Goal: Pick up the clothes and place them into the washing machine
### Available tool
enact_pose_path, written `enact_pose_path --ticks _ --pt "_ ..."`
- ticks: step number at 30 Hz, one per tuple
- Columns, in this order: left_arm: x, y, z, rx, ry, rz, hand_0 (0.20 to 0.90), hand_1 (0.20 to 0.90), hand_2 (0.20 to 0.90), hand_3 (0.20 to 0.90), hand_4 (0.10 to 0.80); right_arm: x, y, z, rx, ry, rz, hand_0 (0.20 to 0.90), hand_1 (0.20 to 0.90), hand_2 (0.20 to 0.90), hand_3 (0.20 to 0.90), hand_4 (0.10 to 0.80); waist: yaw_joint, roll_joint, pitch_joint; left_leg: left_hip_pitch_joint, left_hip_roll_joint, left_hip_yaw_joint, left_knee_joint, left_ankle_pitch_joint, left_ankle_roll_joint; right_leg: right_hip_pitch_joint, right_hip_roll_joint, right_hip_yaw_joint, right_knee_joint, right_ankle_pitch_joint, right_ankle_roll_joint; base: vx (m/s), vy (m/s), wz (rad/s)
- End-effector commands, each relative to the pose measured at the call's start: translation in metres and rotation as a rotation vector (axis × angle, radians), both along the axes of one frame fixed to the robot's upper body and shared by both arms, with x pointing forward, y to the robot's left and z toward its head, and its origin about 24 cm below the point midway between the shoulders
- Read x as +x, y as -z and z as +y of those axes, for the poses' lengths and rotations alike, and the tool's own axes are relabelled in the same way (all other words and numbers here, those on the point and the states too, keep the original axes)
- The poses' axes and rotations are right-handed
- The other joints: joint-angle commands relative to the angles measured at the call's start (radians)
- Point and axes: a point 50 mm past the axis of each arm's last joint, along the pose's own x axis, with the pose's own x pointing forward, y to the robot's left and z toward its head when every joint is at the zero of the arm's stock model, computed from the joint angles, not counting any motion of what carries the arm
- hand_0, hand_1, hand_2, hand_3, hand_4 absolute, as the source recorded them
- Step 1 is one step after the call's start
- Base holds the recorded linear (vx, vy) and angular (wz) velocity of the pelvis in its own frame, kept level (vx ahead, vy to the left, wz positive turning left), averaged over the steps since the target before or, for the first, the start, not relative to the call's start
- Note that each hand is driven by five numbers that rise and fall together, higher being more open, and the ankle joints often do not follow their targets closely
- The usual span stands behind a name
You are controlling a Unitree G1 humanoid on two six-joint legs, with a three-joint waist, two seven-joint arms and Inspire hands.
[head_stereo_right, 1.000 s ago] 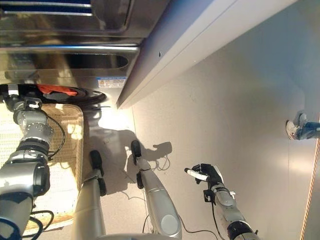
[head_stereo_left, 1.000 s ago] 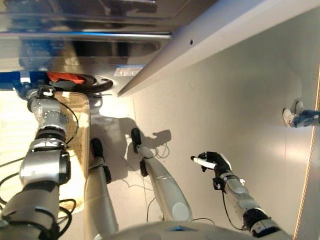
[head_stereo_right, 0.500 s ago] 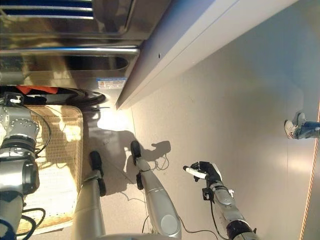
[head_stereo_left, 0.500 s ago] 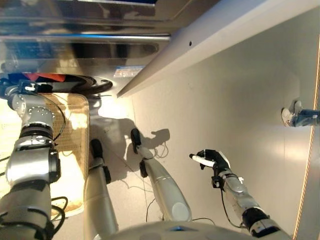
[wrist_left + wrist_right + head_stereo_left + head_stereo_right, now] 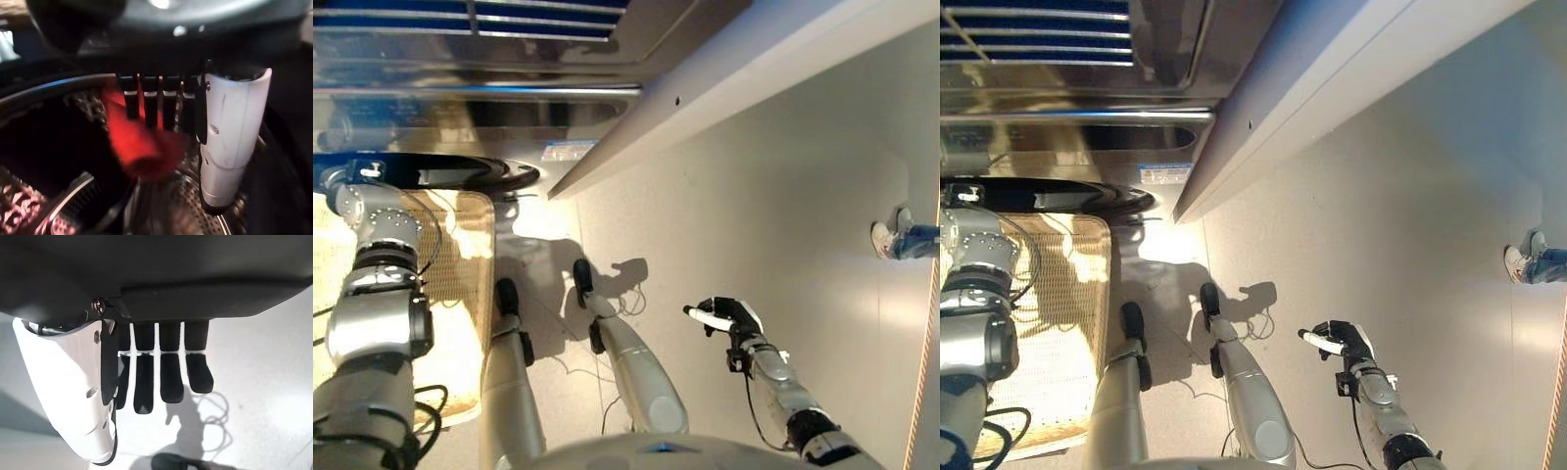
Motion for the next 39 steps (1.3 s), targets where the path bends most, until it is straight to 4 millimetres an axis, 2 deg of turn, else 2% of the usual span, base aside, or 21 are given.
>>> enact_pose_path --ticks 1,2,5,6,8,9,10,11,12,13,14,15,16,18,24,28,34,39 --pt "-0.009 -0.024 0.010 0.116 -0.025 -0.112 0.900 0.900 0.900 0.900 0.800 -0.033 0.001 -0.052 -0.108 0.103 0.071 0.900 0.900 0.900 0.900 0.800 0.005 0.028 -0.069 -0.058 -0.004 -0.035 0.012 -0.006 -0.062 0.009 -0.009 -0.029 -0.083 0.099 0.012 -0.001 -0.005 0.04" --pt "-0.009 -0.025 0.011 0.117 -0.026 -0.112 0.900 0.900 0.900 0.900 0.800 -0.033 0.001 -0.052 -0.107 0.103 0.071 0.900 0.900 0.900 0.900 0.800 0.008 0.035 -0.077 -0.048 -0.001 -0.046 0.007 -0.033 -0.063 0.018 -0.002 -0.023 -0.086 0.081 0.017 0.098 0.003 0.01" --pt "-0.007 -0.013 0.007 0.108 -0.002 -0.084 0.900 0.900 0.900 0.900 0.800 -0.035 0.001 -0.055 -0.116 0.108 0.076 0.900 0.900 0.900 0.900 0.800 0.007 0.035 -0.068 -0.061 -0.004 -0.036 0.012 -0.003 -0.063 0.008 -0.008 -0.031 -0.079 0.097 0.011 -0.014 -0.012 -0.02" --pt "-0.006 -0.005 0.005 0.113 0.017 -0.046 0.900 0.900 0.900 0.900 0.800 -0.035 0.001 -0.056 -0.120 0.107 0.079 0.900 0.900 0.900 0.900 0.800 0.013 0.047 -0.076 -0.047 0.000 -0.046 0.006 -0.033 -0.065 0.016 -0.001 -0.027 -0.078 0.076 0.015 0.000 0.000 0.00" --pt "-0.006 0.003 0.003 0.111 0.032 -0.018 0.900 0.900 0.900 0.900 0.800 -0.035 0.001 -0.057 -0.122 0.105 0.081 0.900 0.900 0.900 0.900 0.800 0.011 0.043 -0.068 -0.059 -0.006 -0.035 0.009 0.001 -0.063 0.005 -0.010 -0.032 -0.073 0.095 0.009 0.000 0.000 0.00" --pt "-0.007 0.013 0.004 0.105 0.039 0.023 0.900 0.900 0.900 0.900 0.800 -0.036 0.001 -0.057 -0.122 0.101 0.081 0.900 0.900 0.900 0.900 0.800 0.017 0.054 -0.077 -0.045 -0.001 -0.046 0.004 -0.030 -0.065 0.015 -0.002 -0.028 -0.071 0.072 0.013 -0.106 -0.017 -0.01" --pt "-0.007 0.013 0.004 0.104 0.039 0.023 0.900 0.900 0.900 0.900 0.800 -0.036 0.000 -0.057 -0.123 0.102 0.081 0.900 0.900 0.900 0.900 0.800 0.012 0.046 -0.069 -0.057 -0.007 -0.035 0.007 0.002 -0.063 0.005 -0.011 -0.033 -0.069 0.093 0.008 0.007 -0.003 -0.03" --pt "-0.008 0.031 0.000 0.097 0.065 0.079 0.900 0.900 0.900 0.900 0.800 -0.037 0.000 -0.058 -0.126 0.096 0.084 0.900 0.900 0.900 0.900 0.800 0.015 0.052 -0.070 -0.053 -0.009 -0.035 0.005 0.005 -0.063 0.006 -0.011 -0.034 -0.063 0.088 0.008 0.000 0.000 0.00" --pt "-0.011 0.048 0.001 0.082 0.078 0.165 0.900 0.900 0.900 0.900 0.800 -0.037 0.000 -0.059 -0.130 0.094 0.086 0.900 0.900 0.900 0.900 0.800 0.022 0.065 -0.078 -0.039 -0.005 -0.046 0.003 -0.028 -0.064 0.017 -0.003 -0.029 -0.059 0.064 0.012 0.110 0.019 0.00" --pt "-0.013 0.055 0.000 0.089 0.093 0.204 0.900 0.900 0.900 0.900 0.800 -0.036 -0.001 -0.060 -0.133 0.092 0.087 0.900 0.900 0.900 0.900 0.800 0.023 0.067 -0.078 -0.039 -0.006 -0.045 0.001 -0.022 -0.065 0.014 -0.005 -0.030 -0.057 0.064 0.011 0.000 0.000 0.00" --pt "-0.015 0.068 -0.004 0.107 0.124 0.249 0.900 0.900 0.900 0.900 0.800 -0.035 -0.003 -0.062 -0.135 0.089 0.079 0.900 0.900 0.900 0.900 0.800 0.022 0.063 -0.068 -0.048 -0.012 -0.034 0.003 0.010 -0.062 0.006 -0.014 -0.036 -0.052 0.083 0.006 0.000 0.000 0.00" --pt "-0.021 0.084 -0.003 0.101 0.129 0.334 0.900 0.900 0.900 0.900 0.800 -0.035 -0.004 -0.063 -0.139 0.089 0.078 0.900 0.900 0.900 0.900 0.800 0.028 0.074 -0.077 -0.032 -0.008 -0.044 -0.003 -0.019 -0.065 0.017 -0.007 -0.032 -0.052 0.061 0.010 -0.119 -0.009 0.00" --pt "-0.026 0.098 -0.005 0.121 0.151 0.411 0.900 0.900 0.900 0.900 0.800 -0.034 -0.004 -0.064 -0.140 0.090 0.077 0.900 0.900 0.900 0.900 0.800 0.028 0.071 -0.068 -0.041 -0.013 -0.033 -0.001 0.014 -0.062 0.008 -0.016 -0.037 -0.047 0.079 0.005 0.000 0.000 0.00" --pt "-0.036 0.131 -0.020 0.105 0.203 0.479 0.900 0.900 0.900 0.900 0.800 -0.035 -0.006 -0.068 -0.141 0.103 0.069 0.900 0.900 0.900 0.900 0.800 0.038 0.080 -0.065 -0.032 -0.018 -0.035 -0.004 0.018 -0.061 0.012 -0.017 -0.042 -0.033 0.071 0.004 -0.070 0.004 0.03" --pt "-0.073 0.197 -0.045 0.075 0.313 0.670 0.900 0.900 0.900 0.900 0.800 -0.046 0.002 -0.073 -0.136 0.171 0.109 0.900 0.900 0.900 0.900 0.800 0.074 0.101 -0.058 0.028 -0.038 -0.040 -0.029 0.031 -0.060 0.056 -0.026 -0.056 -0.012 0.044 0.001 0.041 -0.020 0.09" --pt "-0.106 0.238 -0.065 0.020 0.396 0.780 0.900 0.900 0.900 0.900 0.800 -0.059 0.015 -0.070 -0.125 0.210 0.177 0.900 0.900 0.900 0.900 0.800 0.114 0.131 -0.052 0.126 -0.058 -0.049 -0.086 0.052 -0.061 0.146 -0.033 -0.073 -0.014 0.019 0.002 0.104 -0.024 0.13" --pt "-0.154 0.276 -0.082 -0.037 0.469 0.920 0.900 0.900 0.900 0.900 0.800 -0.083 0.034 -0.062 -0.109 0.230 0.297 0.900 0.900 0.900 0.900 0.800 0.163 0.185 -0.099 0.303 -0.081 -0.079 -0.222 0.107 -0.066 0.297 -0.038 -0.110 -0.056 -0.004 0.007 0.119 -0.030 0.25" --pt "-0.184 0.296 -0.095 -0.051 0.521 1.024 0.900 0.900 0.900 0.900 0.800 -0.092 0.043 -0.054 -0.107 0.225 0.363 0.900 0.900 0.900 0.900 0.800 0.197 0.217 -0.156 0.415 -0.080 -0.104 -0.313 0.139 -0.072 0.401 -0.046 -0.143 -0.128 -0.004 0.015 0.085 -0.045 0.21"
